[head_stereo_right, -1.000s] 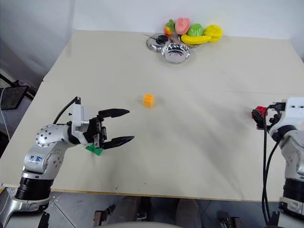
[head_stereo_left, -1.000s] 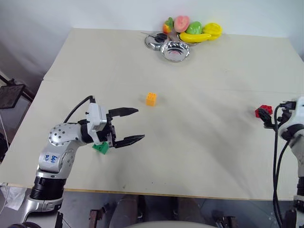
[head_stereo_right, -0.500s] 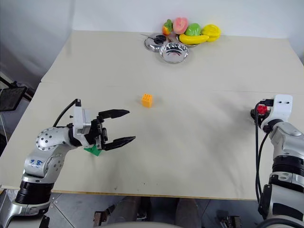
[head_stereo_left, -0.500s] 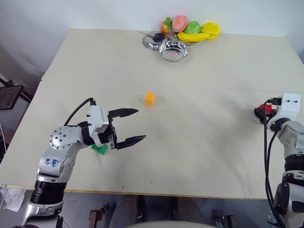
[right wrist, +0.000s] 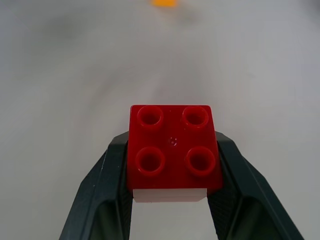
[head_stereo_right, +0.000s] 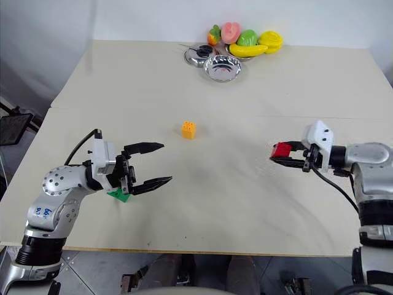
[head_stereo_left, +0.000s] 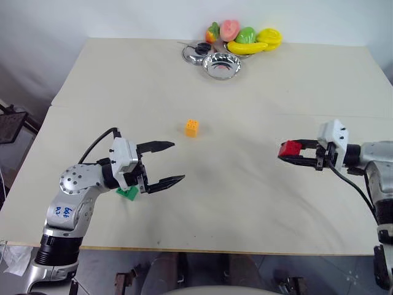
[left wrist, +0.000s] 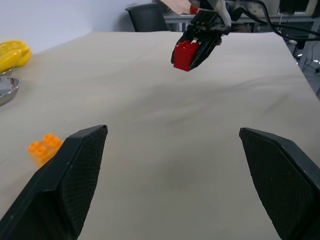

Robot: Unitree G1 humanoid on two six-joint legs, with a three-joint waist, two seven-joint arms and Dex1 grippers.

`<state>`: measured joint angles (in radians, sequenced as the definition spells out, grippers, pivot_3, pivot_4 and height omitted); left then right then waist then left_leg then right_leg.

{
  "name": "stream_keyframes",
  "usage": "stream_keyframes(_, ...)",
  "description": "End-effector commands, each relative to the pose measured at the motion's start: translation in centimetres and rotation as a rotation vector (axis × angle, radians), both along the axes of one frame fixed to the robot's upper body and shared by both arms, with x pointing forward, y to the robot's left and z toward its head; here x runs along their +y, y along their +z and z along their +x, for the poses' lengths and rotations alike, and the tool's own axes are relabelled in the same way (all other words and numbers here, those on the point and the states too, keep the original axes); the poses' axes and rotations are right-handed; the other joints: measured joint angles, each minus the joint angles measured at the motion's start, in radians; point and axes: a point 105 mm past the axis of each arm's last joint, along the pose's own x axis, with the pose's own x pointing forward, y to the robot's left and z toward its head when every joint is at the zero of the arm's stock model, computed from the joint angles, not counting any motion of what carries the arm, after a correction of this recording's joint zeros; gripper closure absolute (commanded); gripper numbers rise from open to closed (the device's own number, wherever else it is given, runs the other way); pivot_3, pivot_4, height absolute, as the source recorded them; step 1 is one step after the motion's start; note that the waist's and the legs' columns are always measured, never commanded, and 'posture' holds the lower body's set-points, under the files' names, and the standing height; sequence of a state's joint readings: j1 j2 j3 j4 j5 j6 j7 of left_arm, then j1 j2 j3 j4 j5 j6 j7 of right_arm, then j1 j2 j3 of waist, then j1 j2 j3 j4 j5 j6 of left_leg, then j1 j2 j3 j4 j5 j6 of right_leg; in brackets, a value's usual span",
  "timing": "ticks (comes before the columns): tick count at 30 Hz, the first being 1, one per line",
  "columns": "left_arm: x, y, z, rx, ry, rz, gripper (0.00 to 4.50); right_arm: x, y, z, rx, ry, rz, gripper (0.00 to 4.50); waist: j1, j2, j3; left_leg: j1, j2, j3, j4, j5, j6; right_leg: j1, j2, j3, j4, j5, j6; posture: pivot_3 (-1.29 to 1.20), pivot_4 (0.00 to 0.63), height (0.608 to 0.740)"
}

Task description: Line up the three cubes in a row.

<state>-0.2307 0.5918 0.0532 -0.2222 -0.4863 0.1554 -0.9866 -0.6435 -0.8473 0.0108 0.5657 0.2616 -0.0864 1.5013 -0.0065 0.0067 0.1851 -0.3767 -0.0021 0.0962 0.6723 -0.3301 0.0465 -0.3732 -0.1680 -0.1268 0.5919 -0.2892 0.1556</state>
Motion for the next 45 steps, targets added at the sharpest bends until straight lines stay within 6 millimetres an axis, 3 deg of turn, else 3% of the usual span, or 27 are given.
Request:
stream_keyframes(1,0.0,0.4,-0.4,-0.030,-0.005,0.007,0.00,0.4,-0.5,0.1,0.032,0.086,-0.044,2.98,0.000,0.000,0.000,0.000,0.000,0.000,0.000,0.000,0.000,0.000,0.000,0.000,0.000,0.000,0.000,0.00,0.150,0.740)
stream_keyframes(14,1.5,1.1,-0.8,-0.035,0.037,0.038,0.00,1.5,-4.2,0.7,0.152,0.148,-0.090,2.98,-0.005,0.000,0.000,-0.002,0.001,-0.004,0.006,-0.001,-0.001,0.001,0.000,-0.003,0.001,0.000,0.000,0.00,0.150,0.740)
stream_keyframes(20,2.6,1.4,-0.6,-0.041,0.079,0.032,0.00,1.7,-3.0,1.2,0.108,0.151,-0.065,1.19,-0.012,0.000,0.000,-0.002,0.001,-0.004,0.006,-0.001,-0.001,0.001,0.000,-0.003,0.002,0.000,0.000,0.00,0.150,0.740)
stream_keyframes(23,4.7,2.0,-0.1,-0.050,0.182,-0.009,0.00,1.5,-1.1,1.2,0.011,0.168,-0.045,0.18,-0.015,0.000,0.001,-0.002,0.001,-0.004,0.006,-0.001,-0.001,0.001,0.000,-0.003,0.002,0.000,0.000,0.00,0.150,0.740)
stream_keyframes(24,5.7,2.1,-0.1,-0.049,0.229,-0.020,0.00,1.4,-0.3,1.1,-0.020,0.176,-0.028,0.04,-0.019,0.001,0.001,-0.002,0.001,-0.004,0.006,-0.001,-0.001,0.001,0.000,-0.003,0.002,0.000,0.000,0.00,0.150,0.740)
stream_keyframes(29,12.3,1.3,-0.7,-0.014,0.505,-0.066,0.00,2.4,3.1,-0.6,-0.123,0.254,0.158,0.04,-0.022,0.001,0.002,-0.002,0.002,-0.004,0.006,-0.002,-0.002,0.000,0.000,-0.004,0.001,0.000,-0.001,0.00,0.150,0.740)
stream_keyframes(36,20.8,-2.9,-5.5,0.132,0.787,-0.087,0.00,5.4,3.6,-4.5,-0.028,0.419,0.340,0.04,-0.016,0.001,0.002,-0.002,0.004,-0.003,0.007,-0.004,-0.002,0.000,0.000,-0.004,0.002,-0.001,-0.001,0.00,0.150,0.740)
stream_keyframes(41,22.2,-5.9,-8.5,0.245,0.778,0.025,0.00,7.8,2.6,-7.3,-0.010,0.518,0.410,0.04,-0.002,0.000,0.002,-0.003,0.004,-0.003,0.008,-0.009,-0.001,-0.001,-0.001,-0.003,0.001,-0.001,-0.002,0.00,0.150,0.740)
stream_keyframes(45,21.5,-6.4,-9.3,0.276,0.687,0.075,0.00,8.2,1.4,-8.5,-0.017,0.538,0.419,0.04,0.010,0.000,0.002,-0.003,0.003,-0.002,0.009,-0.013,-0.005,-0.002,-0.003,-0.003,0.001,-0.001,-0.003,0.00,0.150,0.740)
